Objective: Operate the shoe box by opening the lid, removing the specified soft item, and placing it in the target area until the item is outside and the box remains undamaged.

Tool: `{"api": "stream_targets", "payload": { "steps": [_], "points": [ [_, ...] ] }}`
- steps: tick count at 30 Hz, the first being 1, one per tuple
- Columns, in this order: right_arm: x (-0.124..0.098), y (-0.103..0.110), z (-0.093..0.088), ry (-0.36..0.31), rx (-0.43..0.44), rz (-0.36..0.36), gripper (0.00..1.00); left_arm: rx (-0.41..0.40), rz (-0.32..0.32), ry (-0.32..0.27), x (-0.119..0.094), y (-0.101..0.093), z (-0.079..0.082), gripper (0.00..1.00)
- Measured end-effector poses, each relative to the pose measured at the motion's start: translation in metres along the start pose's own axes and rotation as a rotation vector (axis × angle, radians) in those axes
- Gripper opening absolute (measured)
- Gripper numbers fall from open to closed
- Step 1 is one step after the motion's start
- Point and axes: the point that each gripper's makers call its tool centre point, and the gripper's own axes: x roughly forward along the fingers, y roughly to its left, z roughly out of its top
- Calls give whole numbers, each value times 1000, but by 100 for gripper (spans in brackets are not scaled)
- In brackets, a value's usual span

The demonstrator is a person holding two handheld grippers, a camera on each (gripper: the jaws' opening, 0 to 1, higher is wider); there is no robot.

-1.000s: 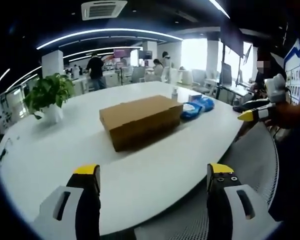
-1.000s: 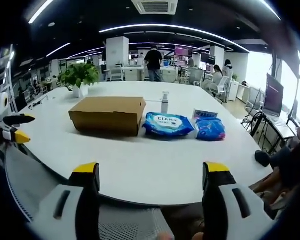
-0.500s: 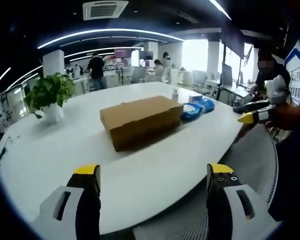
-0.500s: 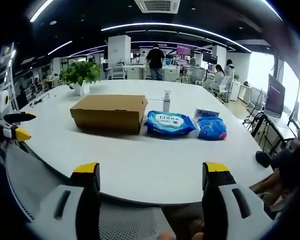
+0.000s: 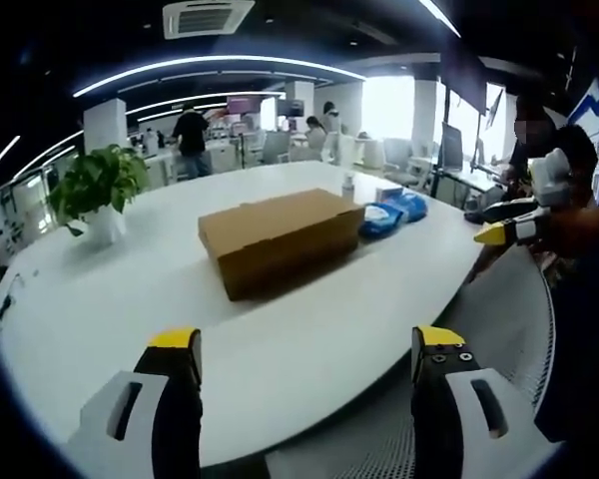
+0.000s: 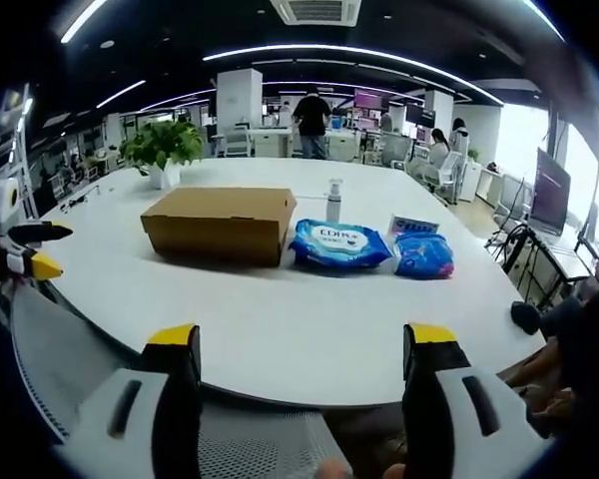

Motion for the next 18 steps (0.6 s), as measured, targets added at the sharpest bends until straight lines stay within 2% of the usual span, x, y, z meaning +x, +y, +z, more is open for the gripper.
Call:
{"api": "stream_targets", "payload": {
  "steps": [18],
  "points": [
    [-1,0,0,-3,-2,2,79,2,-5,7,-1,-3,0,88]
  ]
}}
